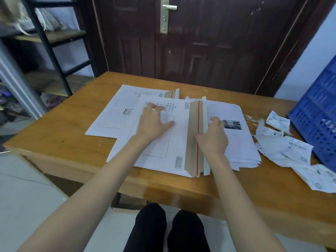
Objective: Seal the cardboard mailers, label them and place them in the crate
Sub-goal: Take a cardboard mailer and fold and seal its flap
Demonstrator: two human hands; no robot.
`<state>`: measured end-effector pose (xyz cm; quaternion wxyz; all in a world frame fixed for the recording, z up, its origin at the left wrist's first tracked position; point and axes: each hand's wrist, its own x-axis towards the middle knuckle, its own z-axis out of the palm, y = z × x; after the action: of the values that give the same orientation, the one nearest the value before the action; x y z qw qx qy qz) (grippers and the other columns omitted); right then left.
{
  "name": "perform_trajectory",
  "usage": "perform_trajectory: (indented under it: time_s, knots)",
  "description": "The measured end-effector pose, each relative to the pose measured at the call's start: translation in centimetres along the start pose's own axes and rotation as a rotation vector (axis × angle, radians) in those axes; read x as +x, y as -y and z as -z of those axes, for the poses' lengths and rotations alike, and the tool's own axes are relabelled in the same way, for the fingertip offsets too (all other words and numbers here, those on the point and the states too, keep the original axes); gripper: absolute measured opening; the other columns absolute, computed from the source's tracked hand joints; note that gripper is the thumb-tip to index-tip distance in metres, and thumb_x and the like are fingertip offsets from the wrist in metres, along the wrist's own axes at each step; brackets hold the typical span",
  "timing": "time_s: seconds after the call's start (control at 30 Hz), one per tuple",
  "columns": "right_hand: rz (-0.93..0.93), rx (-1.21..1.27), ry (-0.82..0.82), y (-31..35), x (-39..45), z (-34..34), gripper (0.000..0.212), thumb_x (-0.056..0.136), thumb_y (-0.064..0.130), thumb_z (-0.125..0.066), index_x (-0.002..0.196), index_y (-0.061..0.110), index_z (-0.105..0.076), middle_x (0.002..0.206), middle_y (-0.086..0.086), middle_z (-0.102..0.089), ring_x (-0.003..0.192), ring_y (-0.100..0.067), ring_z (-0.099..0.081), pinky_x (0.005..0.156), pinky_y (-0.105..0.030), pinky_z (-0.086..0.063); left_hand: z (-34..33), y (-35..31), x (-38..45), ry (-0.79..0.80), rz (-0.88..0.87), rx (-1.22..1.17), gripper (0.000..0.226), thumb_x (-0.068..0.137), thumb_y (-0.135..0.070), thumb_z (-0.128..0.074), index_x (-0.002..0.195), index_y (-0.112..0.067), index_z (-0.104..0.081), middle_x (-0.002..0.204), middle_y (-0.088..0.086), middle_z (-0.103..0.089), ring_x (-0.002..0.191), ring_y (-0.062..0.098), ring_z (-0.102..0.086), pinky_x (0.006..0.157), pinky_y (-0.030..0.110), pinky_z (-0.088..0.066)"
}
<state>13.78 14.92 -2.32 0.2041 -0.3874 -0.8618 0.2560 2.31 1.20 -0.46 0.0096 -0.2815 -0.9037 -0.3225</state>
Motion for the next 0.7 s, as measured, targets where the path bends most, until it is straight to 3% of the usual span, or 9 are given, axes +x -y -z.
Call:
perform_trajectory:
  time_s: [0.07,0.13,0.23,0.37,0.47,0.57,0.63,0.7]
  knots:
    - [0.143,-0.103,-0.051,0.3,-0.3,-0.2,0.062,0.077,0.005,-0.065,0.134,0.011,-0.04,0.131,-0.008,-0.039,0.116,-0.028,-0.041,0.083,-0.034,-0.044,-1.8,-2.4,-0.9,0.114,-0.041,-0.071,0.068,0.08,-0.047,-0.071,0.137,-0.018,-0.048,0.145,0.006,-0.03,0.136,0.023,-0.031,0.111,0.035,-0.03]
    - [0.258,-0.079,0.005,0.4,-0.4,-0.5,0.055,0.079,0.001,-0.058,0.132,0.009,-0.044,0.13,-0.008,-0.04,0.114,-0.03,-0.044,0.088,-0.035,-0.042,-3.1,-3.8,-1.5,0.21,-0.056,-0.028,0.069,0.083,-0.044,-0.066,0.143,-0.02,-0.039,0.153,0.007,-0.021,0.143,0.023,-0.018,0.116,0.039,-0.02]
    - [0.222,0.012,0.15,-0.3,-0.8,-1.1,0.049,0.087,0.006,-0.052,0.136,0.009,-0.042,0.132,-0.007,-0.04,0.111,-0.03,-0.051,0.092,-0.038,-0.045,-4.2,-3.9,-1.5,0.29,-0.038,-0.007,0.063,0.089,-0.038,-0.058,0.146,-0.026,-0.033,0.156,0.01,-0.014,0.146,0.024,-0.008,0.118,0.042,-0.01]
    - [0.211,0.057,0.169,-1.1,-1.1,-1.7,0.035,0.095,0.015,-0.046,0.13,0.009,-0.049,0.131,-0.005,-0.04,0.107,-0.027,-0.055,0.092,-0.038,-0.047,-5.3,-2.7,-1.1,0.256,-0.066,0.081,0.05,0.095,-0.048,-0.047,0.143,-0.032,-0.04,0.158,0.014,-0.013,0.147,0.027,-0.004,0.118,0.042,-0.012]
    - [0.203,0.068,0.184,-1.2,-0.8,-1.7,0.031,0.095,0.007,-0.042,0.123,0.007,-0.056,0.132,-0.005,-0.039,0.106,-0.025,-0.055,0.093,-0.032,-0.046,-5.8,-1.9,-1.3,0.208,-0.171,0.302,0.044,0.099,-0.045,-0.039,0.14,-0.031,-0.045,0.159,0.012,-0.011,0.147,0.03,-0.005,0.115,0.042,-0.015]
    - [0.2,0.038,0.165,-1.4,-0.4,-2.0,0.032,0.093,0.005,-0.044,0.121,0.009,-0.059,0.132,-0.005,-0.041,0.111,-0.026,-0.054,0.099,-0.034,-0.043,-5.9,-1.8,-1.3,0.21,-0.205,0.384,0.043,0.097,-0.04,-0.042,0.137,-0.025,-0.046,0.152,0.012,-0.028,0.14,0.033,-0.023,0.109,0.044,-0.025]
    - [0.218,-0.027,0.124,-1.3,-0.2,-2.3,0.028,0.094,0.013,-0.047,0.119,0.013,-0.06,0.128,-0.003,-0.044,0.11,-0.023,-0.054,0.105,-0.035,-0.036,-5.5,-2.4,-1.2,0.16,-0.241,0.414,0.038,0.094,-0.034,-0.045,0.127,-0.018,-0.051,0.132,0.009,-0.048,0.121,0.031,-0.043,0.094,0.041,-0.038]
    - [0.224,-0.069,0.083,-1.3,-0.2,-2.6,0.026,0.096,0.022,-0.046,0.118,0.014,-0.058,0.125,-0.002,-0.047,0.11,-0.02,-0.052,0.105,-0.034,-0.029,-4.8,-3.1,-1.2,0.129,-0.296,0.395,0.029,0.09,-0.024,-0.048,0.118,-0.013,-0.053,0.115,0.007,-0.055,0.103,0.031,-0.055,0.079,0.037,-0.041]
